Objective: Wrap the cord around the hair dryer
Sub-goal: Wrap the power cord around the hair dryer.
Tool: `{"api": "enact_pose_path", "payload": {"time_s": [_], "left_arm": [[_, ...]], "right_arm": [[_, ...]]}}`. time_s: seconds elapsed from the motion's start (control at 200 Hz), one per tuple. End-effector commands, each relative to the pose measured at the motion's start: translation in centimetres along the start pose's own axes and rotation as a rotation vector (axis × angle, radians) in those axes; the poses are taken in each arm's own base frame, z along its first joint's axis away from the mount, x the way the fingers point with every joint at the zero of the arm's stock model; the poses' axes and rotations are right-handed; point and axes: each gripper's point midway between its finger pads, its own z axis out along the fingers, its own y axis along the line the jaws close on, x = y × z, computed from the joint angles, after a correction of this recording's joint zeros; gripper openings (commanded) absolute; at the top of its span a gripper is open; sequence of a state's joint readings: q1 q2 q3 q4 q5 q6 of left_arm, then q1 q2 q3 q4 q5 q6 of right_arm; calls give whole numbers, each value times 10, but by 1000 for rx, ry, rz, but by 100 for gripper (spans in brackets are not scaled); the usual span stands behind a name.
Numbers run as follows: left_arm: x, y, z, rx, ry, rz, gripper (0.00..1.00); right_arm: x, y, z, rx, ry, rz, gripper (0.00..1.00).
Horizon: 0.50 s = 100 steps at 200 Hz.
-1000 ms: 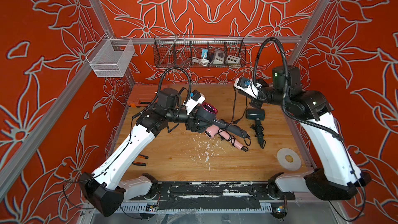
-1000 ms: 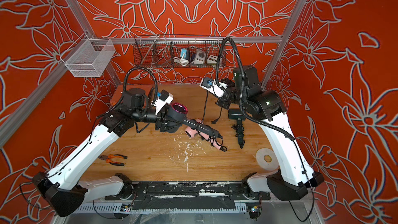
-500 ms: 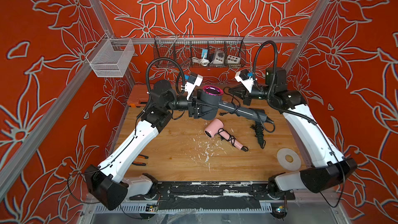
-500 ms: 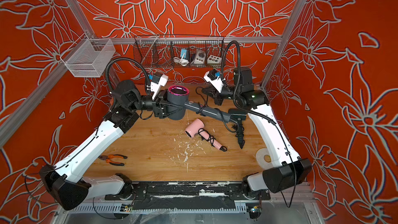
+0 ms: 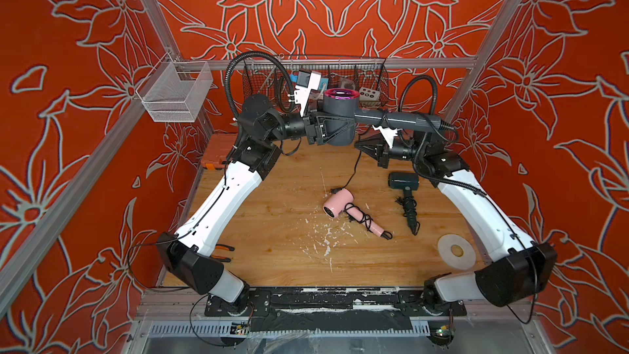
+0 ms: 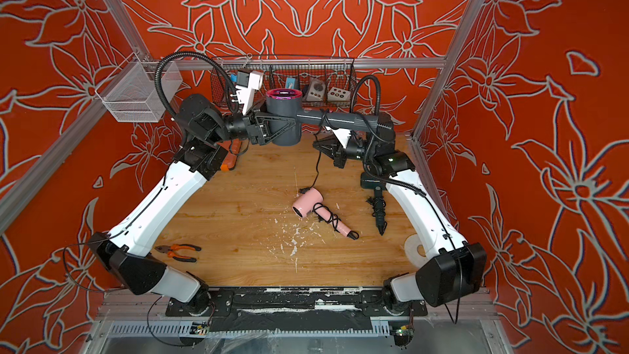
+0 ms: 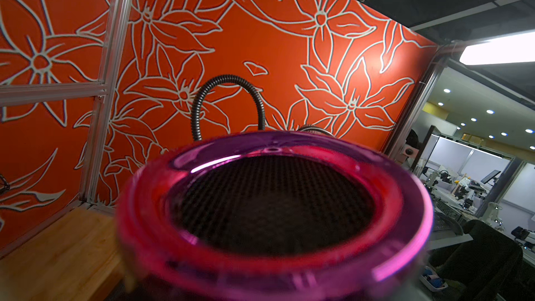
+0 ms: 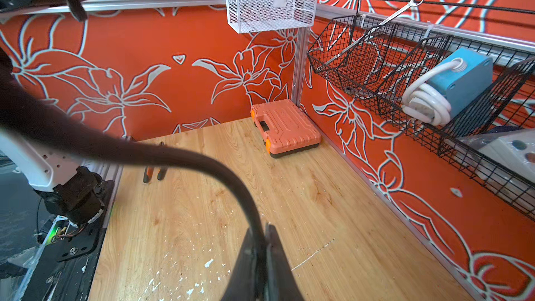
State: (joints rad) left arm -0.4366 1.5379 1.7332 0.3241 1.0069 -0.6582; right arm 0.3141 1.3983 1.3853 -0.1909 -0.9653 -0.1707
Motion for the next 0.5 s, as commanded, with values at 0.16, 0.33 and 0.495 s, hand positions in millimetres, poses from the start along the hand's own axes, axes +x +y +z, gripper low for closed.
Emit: {"api": "enact_pose_path", "payload": {"time_s": [0.16, 0.33, 0.495], "left_arm": [[-59, -47, -10, 45, -137, 192, 0], [-78, -41, -21, 30, -180, 193, 0], [-89, -38, -28, 10, -205, 198, 0]], "right_arm": [[38, -1, 3, 16, 35, 80, 11], [57, 2, 6, 3, 49, 117, 14], [66, 0, 7, 20, 61, 116, 9]]}}
